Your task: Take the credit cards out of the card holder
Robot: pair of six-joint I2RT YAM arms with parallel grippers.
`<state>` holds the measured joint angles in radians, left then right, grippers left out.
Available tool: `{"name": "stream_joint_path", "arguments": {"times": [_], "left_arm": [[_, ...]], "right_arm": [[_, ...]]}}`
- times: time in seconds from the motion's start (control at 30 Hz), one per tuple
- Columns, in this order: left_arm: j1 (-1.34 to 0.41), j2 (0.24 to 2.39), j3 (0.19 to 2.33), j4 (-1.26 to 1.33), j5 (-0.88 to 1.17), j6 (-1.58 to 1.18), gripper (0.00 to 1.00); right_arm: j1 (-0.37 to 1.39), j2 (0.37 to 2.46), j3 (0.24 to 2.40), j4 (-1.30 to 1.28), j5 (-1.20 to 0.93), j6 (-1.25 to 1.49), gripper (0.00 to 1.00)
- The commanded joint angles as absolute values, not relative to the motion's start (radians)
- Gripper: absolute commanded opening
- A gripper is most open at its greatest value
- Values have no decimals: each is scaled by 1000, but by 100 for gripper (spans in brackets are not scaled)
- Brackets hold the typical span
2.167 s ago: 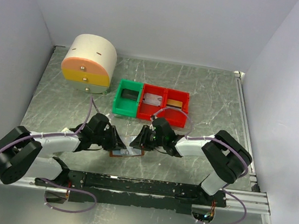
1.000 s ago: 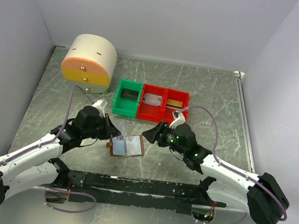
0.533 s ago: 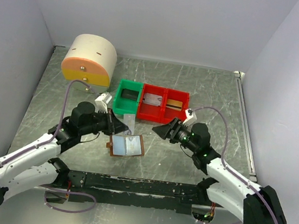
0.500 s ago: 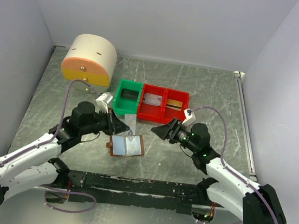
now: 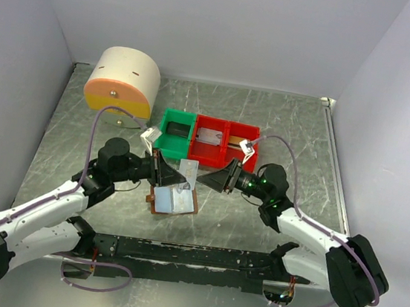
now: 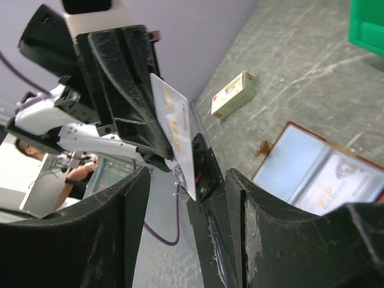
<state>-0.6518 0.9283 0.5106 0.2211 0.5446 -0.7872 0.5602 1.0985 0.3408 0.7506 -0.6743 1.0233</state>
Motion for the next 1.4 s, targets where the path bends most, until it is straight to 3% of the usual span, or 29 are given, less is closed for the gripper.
{"name": "stream_joint_path", "arguments": {"times": [0.0,0.17,0.33,0.53,0.83,1.03,1.13,1.27,1.37], "left_arm": [[-656,934,542,285,616,-797,7],[-657,933,560,290,639,-799,7],[-657,941,572,307,670,-804,7],[-657,947,562,370,702,-839,7],[-656,943,564,371,726,-832,7],[-656,961,564,395,748,-846,7],[-656,955,580,327,729,-815,15],[-656,932,603,195,671,-752,32],[-655,920,620,136,644,-726,35]], "right_arm": [[573,1130,353,963,-746,1110,52],[590,1168,357,1042,-759,1150,46],[623,1150,391,934,-743,1087,44],[631,1182,388,1071,-777,1158,32],[632,1161,414,1059,-767,1156,18],[632,1144,425,1045,-761,1161,0],[632,1120,423,1010,-738,1146,0],[633,1097,433,954,-717,1119,0],[632,1093,440,922,-711,1105,0]]}}
